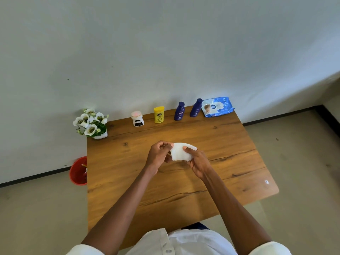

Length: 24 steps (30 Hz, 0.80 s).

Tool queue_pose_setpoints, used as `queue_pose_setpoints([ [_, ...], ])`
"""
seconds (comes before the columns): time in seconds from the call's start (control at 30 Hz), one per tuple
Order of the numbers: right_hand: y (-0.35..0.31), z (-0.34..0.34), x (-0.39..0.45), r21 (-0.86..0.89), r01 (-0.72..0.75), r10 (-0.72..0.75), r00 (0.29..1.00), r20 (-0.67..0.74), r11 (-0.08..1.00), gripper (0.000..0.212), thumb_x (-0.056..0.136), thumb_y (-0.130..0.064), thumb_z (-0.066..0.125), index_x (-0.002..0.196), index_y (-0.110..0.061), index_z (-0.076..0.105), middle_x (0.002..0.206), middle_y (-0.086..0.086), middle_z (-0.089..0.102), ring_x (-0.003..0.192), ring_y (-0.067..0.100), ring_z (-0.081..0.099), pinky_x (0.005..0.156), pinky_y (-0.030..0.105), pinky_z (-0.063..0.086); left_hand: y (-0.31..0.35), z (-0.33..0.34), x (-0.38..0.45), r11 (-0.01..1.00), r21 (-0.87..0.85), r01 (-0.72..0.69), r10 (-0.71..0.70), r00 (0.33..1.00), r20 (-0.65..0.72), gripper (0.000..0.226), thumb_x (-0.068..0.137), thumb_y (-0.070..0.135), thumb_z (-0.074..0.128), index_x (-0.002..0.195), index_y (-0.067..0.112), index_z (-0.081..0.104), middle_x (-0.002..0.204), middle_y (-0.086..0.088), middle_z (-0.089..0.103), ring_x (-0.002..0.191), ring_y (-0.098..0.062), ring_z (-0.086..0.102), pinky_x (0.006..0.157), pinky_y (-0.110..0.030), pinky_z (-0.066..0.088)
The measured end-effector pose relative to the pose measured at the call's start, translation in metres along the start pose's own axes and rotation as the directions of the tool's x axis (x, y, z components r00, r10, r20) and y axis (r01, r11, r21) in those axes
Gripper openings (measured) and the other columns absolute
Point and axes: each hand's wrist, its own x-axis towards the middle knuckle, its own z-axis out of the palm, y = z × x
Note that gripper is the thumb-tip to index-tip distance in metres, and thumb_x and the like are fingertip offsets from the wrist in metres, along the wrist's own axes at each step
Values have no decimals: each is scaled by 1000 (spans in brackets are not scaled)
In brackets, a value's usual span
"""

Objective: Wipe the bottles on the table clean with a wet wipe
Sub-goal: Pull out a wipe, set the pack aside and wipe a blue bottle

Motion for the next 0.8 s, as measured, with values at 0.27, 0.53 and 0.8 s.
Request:
queue_pose_setpoints([
  [0.27,-56,-44,55,89,73,-50,970,-236,993,38,90,-13,71,124,-8,56,126,18,63,115,33,64,74,38,62,32,55,78,980,183,-81,101,990,-101,13,99,27,56,106,23,66,95,0,72,77,-14,67,68,-30,56],
  [0.53,-85,-100,84,74,61,-31,936,-351,995,38,90,-5,69,124,0,55,126,19,60,115,34,62,90,46,58,69,136,176,927,330,-177,182,983,15,48,101,21,57,146,16,42,100,-4,68,66,-9,63,53,-15,46],
  [0.8,-95,-146,93,28,31,-18,930,-368,999,24,91,-6,68,114,-3,62,119,18,65,108,30,65,69,35,62,66,184,251,958,286,-28,57,994,-93,69,97,20,65,155,24,27,131,-10,63,67,-15,64,35,-11,39],
])
